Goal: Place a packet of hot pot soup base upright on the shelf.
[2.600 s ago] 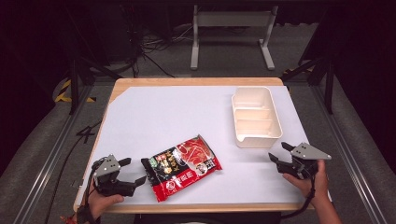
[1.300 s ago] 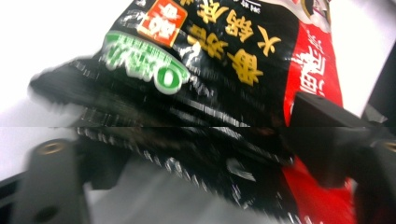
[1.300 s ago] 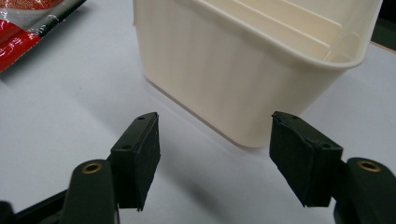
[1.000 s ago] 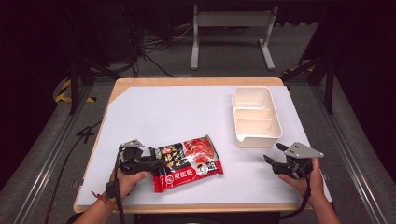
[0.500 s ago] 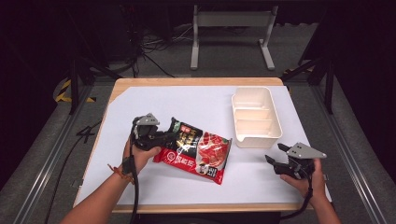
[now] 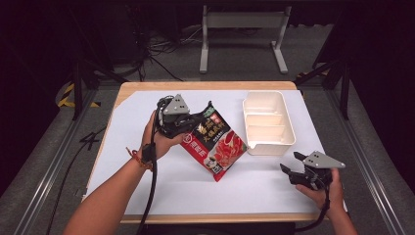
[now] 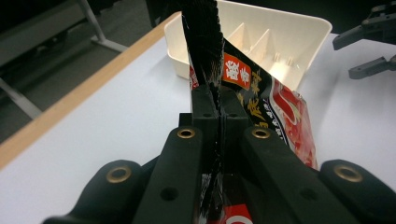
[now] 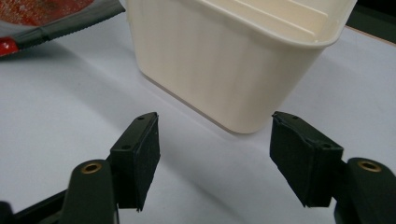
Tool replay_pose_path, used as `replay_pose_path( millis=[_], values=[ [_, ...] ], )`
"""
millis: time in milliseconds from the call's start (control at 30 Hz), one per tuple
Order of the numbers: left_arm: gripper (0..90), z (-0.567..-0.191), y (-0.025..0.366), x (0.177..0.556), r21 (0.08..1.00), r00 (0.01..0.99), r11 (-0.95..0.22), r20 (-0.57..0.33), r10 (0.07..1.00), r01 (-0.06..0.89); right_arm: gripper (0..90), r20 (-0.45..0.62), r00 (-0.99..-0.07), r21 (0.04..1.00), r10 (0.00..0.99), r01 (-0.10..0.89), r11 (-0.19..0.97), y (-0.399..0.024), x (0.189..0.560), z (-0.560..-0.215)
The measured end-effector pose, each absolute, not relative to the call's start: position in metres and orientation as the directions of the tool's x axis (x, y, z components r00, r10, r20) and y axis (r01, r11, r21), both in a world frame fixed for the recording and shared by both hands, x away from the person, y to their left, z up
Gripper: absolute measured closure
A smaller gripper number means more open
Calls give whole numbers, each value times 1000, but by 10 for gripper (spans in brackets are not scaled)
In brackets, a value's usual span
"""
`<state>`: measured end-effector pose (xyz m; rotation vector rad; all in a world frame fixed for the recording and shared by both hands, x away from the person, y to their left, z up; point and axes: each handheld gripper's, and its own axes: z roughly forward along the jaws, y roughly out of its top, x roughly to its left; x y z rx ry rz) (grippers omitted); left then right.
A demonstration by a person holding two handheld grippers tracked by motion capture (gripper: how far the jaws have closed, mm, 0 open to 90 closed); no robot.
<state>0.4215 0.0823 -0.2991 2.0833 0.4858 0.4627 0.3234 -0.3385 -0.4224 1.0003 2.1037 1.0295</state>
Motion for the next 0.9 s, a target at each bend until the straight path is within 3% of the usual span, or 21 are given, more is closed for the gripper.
replay_pose_path(
  millis=[500, 900],
  values=[
    [892, -250, 52, 435, 784, 835, -620, 312, 453, 43, 329, -163, -547, 830, 821, 374, 414, -340, 325, -423],
    [894, -224, 35, 451, 800, 855, -600, 310, 415, 1, 328, -154, -547, 830, 823, 381, 408, -342, 325, -424]
  ],
)
